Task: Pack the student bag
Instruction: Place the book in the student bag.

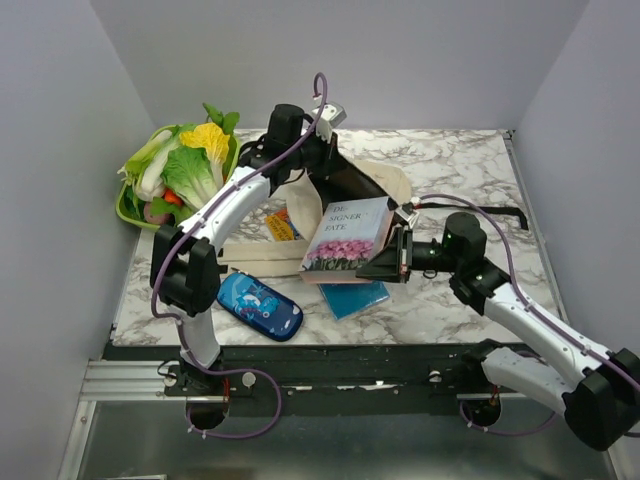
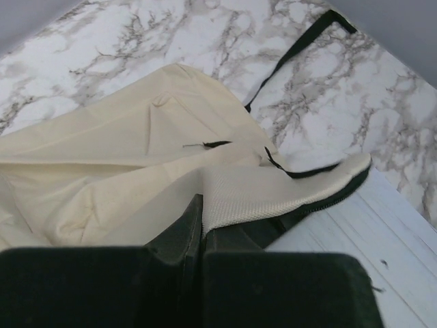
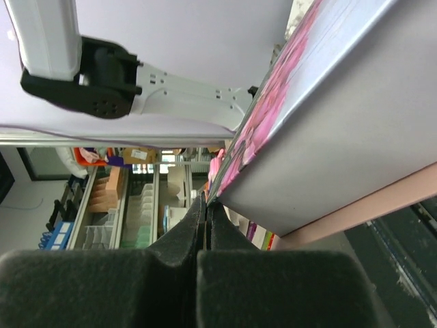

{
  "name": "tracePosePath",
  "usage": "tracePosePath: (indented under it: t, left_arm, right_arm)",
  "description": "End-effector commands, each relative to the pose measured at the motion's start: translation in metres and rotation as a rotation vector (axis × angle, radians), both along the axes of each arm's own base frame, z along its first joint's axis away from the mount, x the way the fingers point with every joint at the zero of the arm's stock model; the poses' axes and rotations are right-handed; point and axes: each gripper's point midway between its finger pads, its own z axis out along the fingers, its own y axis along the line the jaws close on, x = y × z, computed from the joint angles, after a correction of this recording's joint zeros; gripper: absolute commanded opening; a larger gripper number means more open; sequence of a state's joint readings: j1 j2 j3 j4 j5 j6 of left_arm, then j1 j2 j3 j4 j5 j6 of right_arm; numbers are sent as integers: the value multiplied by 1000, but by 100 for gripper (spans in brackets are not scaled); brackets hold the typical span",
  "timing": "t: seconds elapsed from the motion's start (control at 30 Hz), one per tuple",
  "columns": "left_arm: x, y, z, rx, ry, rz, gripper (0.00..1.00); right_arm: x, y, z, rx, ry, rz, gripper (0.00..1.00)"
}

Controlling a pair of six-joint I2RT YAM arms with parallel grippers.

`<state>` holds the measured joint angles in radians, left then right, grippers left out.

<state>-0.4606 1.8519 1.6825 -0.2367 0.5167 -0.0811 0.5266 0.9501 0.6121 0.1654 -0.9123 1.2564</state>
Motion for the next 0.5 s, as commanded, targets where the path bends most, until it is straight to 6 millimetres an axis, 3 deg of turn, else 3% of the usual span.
tracePosePath:
  t: [0.0, 0.17, 0.23, 0.3, 0.47]
  left_arm:
    - [-56, -1, 37, -59, -42, -186, 0]
    - [-77, 14, 43, -86, -29, -267, 0]
    - [-90, 20, 52, -110, -49, -345, 0]
    - [-105, 28, 62, -139, -52, -422, 0]
    - [-121, 35, 64, -131, -73, -501, 1]
  right_arm:
    - [17, 9, 13, 54, -138, -11, 1]
    - [35, 11, 7, 76, -159, -31, 1]
    - [42, 9, -6, 63, -136, -52, 1]
    - [51, 3, -8, 69, -152, -88, 1]
    - [74, -16, -21, 56, -165, -189, 1]
